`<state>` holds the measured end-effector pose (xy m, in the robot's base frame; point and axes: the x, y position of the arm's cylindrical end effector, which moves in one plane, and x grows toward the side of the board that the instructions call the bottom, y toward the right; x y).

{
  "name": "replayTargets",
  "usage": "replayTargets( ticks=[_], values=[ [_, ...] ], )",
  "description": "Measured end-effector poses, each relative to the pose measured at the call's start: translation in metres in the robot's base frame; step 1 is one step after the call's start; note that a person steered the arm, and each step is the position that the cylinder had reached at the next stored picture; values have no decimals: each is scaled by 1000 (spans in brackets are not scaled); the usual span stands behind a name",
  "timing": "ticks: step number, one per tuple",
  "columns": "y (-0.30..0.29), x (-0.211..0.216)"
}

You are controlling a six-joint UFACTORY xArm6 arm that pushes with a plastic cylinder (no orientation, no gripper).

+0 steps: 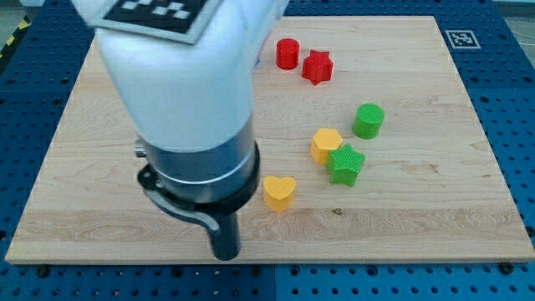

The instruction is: Move the yellow heart close to the top left of the yellow hexagon

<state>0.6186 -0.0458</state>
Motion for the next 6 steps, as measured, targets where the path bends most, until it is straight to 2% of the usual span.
replayTargets(
  ticks=[3, 6],
  values=[
    [46, -38],
    [46, -72]
  ],
)
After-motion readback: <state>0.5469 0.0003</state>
